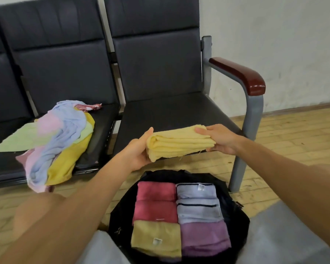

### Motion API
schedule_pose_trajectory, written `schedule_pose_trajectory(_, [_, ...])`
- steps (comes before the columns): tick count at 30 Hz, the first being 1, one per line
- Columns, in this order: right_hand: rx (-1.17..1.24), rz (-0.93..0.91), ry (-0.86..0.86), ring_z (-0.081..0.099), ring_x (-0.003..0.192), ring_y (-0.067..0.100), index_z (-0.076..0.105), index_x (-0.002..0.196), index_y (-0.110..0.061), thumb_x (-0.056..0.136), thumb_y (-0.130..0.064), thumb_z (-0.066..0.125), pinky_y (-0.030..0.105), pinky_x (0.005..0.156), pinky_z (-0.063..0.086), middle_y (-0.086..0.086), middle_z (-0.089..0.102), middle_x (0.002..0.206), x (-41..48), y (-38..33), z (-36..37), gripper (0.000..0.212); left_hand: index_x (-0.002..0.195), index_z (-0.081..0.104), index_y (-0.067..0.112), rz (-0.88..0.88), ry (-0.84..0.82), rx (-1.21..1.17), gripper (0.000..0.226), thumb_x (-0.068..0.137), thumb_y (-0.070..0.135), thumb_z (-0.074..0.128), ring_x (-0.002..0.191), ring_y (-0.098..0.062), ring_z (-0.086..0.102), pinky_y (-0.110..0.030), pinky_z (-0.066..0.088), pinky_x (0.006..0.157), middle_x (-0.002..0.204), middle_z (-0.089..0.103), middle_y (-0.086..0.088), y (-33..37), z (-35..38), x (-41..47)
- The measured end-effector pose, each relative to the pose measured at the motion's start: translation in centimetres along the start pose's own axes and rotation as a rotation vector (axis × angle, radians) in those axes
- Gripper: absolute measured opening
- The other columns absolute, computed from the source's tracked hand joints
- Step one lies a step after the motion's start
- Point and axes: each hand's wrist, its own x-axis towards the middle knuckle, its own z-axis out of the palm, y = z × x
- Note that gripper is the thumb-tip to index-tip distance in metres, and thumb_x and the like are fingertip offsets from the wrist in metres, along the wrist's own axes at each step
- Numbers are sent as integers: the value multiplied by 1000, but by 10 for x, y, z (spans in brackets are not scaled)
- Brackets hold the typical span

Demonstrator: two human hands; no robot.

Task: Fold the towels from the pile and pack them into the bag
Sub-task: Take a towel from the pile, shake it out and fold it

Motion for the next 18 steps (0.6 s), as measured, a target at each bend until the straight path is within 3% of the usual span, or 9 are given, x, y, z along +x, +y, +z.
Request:
schedule_pose_trajectory(3, [47,135,21,64,59,8,67,108,-1,90,-31,67,20,51,52,-1,68,68,-13,18,-7,35,111,69,12,-98,-86,-77,38,85,39,70,87,-22,67,-30,55,61,102,71,-6,-24,2,-5])
schedule_pose_trajectory(8, [117,385,-105,69,87,16,64,116,-4,85,-14,71,25,62,58,6,71,98,-25,48,-23,33,103,64,0,-131,-141,91,20,86,9,69,70,-21,63,-29,53,52,90,64,-13,-64,8,-3])
schedule_pose_trajectory(10, [60,480,-133,65,100,21,61,121,-2,74,-6,75,29,65,59,10,66,113,-21,68,-27,49,99,63,-6,-132,-120,179,15,87,2,66,78,-26,65,-34,57,56,94,64,-18,-85,8,7])
schedule_pose_trajectory(12, [21,582,-115,61,111,25,55,129,0,63,-5,80,33,67,59,13,61,127,-15,94,-30,71,102,62,-5,-170,-125,266,16,88,1,65,93,-29,66,-39,59,72,104,67,-18,-108,8,16])
schedule_pose_trajectory(13, [10,627,-112,59,113,26,53,131,0,65,-4,80,36,69,59,13,60,130,-11,108,-31,71,106,61,-4,-195,-139,322,17,89,0,63,95,-28,66,-37,58,75,106,67,-17,-121,9,21])
schedule_pose_trajectory(16, [-68,738,-98,60,100,24,55,122,-4,89,-3,63,37,73,53,10,63,112,-6,151,-27,33,108,56,-2,-254,-142,497,17,92,-1,60,84,-21,63,-28,58,62,102,64,-15,-163,11,38])
schedule_pose_trajectory(18, [-95,814,-55,58,99,25,55,118,-5,94,-3,60,38,73,51,11,61,111,-2,182,-24,25,110,52,-1,-265,-102,628,24,89,1,62,86,-22,62,-34,58,65,104,60,-15,-192,13,52])
